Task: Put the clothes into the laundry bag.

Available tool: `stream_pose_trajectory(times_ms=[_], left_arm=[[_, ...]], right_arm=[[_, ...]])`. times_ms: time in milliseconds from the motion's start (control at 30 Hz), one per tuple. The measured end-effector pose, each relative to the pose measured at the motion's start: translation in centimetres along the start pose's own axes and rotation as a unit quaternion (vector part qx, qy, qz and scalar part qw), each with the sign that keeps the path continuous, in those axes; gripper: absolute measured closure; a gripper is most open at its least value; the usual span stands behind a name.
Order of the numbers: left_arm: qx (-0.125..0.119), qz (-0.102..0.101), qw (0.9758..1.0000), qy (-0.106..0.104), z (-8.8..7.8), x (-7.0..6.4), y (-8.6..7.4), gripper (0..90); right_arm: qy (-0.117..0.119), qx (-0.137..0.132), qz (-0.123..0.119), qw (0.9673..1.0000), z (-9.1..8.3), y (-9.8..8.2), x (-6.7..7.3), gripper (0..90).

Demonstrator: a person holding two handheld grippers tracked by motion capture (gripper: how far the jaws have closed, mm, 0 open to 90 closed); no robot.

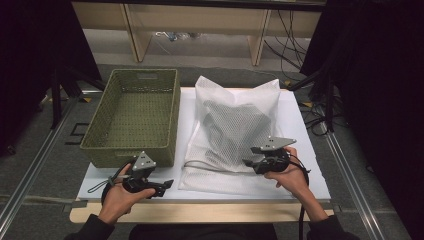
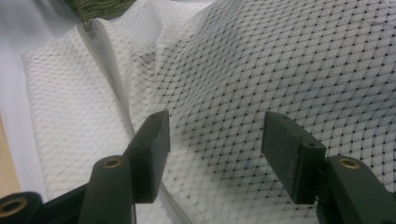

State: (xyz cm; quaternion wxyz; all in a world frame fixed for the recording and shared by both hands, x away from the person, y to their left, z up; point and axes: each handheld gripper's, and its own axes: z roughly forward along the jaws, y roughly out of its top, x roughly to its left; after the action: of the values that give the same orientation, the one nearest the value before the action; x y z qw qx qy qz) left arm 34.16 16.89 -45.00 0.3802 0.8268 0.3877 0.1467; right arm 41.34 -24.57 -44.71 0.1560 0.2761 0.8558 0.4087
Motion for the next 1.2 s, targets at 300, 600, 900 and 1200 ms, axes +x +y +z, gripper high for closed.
stream_pose_trajectory(times_ms=[300,600,900,1200], left_arm=[[-0.024,-0.004,0.9996,-0.017,-0.3,-0.5,-0.2,18.0],[-0.038,0.01,0.999,-0.021,-0.8,-1.0,-0.5,16.9],[-0.043,0.013,0.9986,-0.027,-1.4,-1.8,-0.6,17.1],[-0.041,0.024,0.9986,-0.024,-1.5,-2.2,-0.6,17.1]], right_arm=[[-0.016,-0.007,0.017,0.9997,-1.4,-1.3,-0.2,41.6],[-0.017,-0.01,0.024,0.9995,-2.7,-2.6,0.5,40.3],[-0.016,0.001,0.017,0.9997,-3.4,-3.6,1.6,39.6],[-0.002,0.007,0.029,0.9995,-4.3,-4.4,2.8,38.2]])
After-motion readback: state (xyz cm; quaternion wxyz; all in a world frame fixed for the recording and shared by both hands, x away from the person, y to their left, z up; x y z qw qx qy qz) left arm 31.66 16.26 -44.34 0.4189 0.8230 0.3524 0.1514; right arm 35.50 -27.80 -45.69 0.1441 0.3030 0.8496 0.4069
